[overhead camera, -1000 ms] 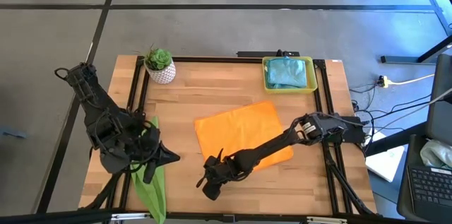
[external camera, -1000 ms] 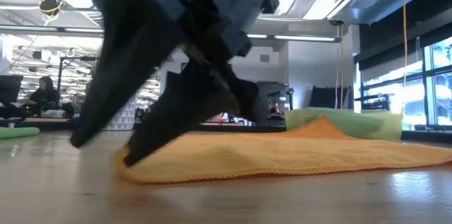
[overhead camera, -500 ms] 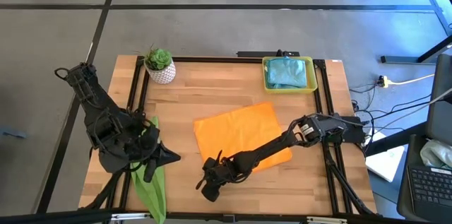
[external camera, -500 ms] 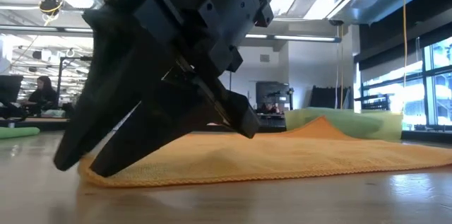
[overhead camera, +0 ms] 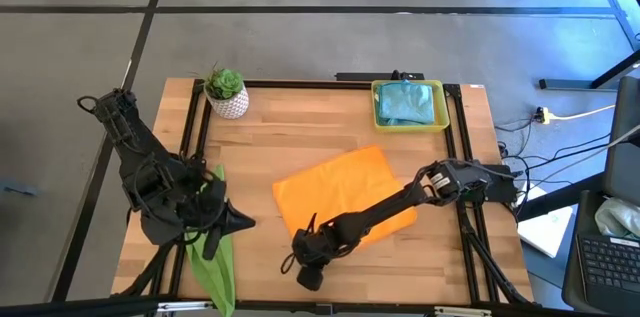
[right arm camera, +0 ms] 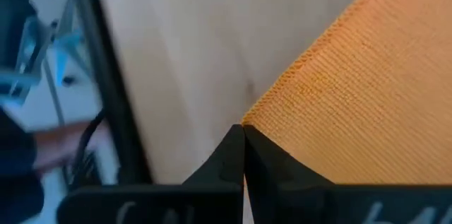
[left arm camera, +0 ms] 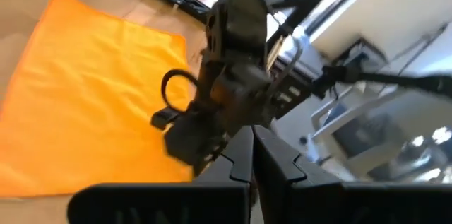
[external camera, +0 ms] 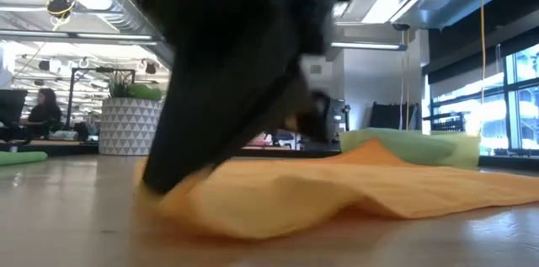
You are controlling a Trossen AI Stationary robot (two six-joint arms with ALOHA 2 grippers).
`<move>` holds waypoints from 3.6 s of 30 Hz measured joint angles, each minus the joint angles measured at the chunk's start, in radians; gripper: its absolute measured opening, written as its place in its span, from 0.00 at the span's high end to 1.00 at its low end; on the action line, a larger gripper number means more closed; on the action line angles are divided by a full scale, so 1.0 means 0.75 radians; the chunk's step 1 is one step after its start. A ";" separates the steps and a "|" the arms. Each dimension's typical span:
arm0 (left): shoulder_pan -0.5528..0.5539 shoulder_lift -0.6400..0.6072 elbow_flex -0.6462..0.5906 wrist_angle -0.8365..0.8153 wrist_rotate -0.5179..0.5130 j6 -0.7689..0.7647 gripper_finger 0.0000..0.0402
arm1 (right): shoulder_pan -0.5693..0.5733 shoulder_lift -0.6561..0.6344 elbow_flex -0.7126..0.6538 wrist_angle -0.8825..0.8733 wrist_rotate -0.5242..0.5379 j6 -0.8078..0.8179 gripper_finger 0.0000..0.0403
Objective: Fold microfiber towels
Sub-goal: Fold the orange microfiber towel
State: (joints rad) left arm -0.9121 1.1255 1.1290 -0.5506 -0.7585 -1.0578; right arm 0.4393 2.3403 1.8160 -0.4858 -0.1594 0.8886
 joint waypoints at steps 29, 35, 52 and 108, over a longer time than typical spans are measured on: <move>0.509 0.317 -0.037 -0.292 0.905 1.500 0.73 | 0.081 -0.289 0.004 -0.714 -0.080 -0.113 0.98; 0.589 0.375 -0.187 -0.140 0.969 1.584 0.73 | 0.082 -0.381 0.004 -0.768 0.032 -0.058 0.98; 0.649 0.404 -0.418 0.206 0.977 1.610 0.73 | 0.080 -0.434 -0.011 -0.915 0.178 -0.084 0.98; 0.718 0.549 -0.513 0.383 0.872 1.578 0.73 | 0.081 -0.523 -0.012 -1.056 0.285 0.101 0.99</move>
State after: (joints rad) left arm -0.3733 1.5370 0.7441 -0.2633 -0.1041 0.1254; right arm 0.5003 1.9484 1.8072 -1.2781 0.0540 0.9646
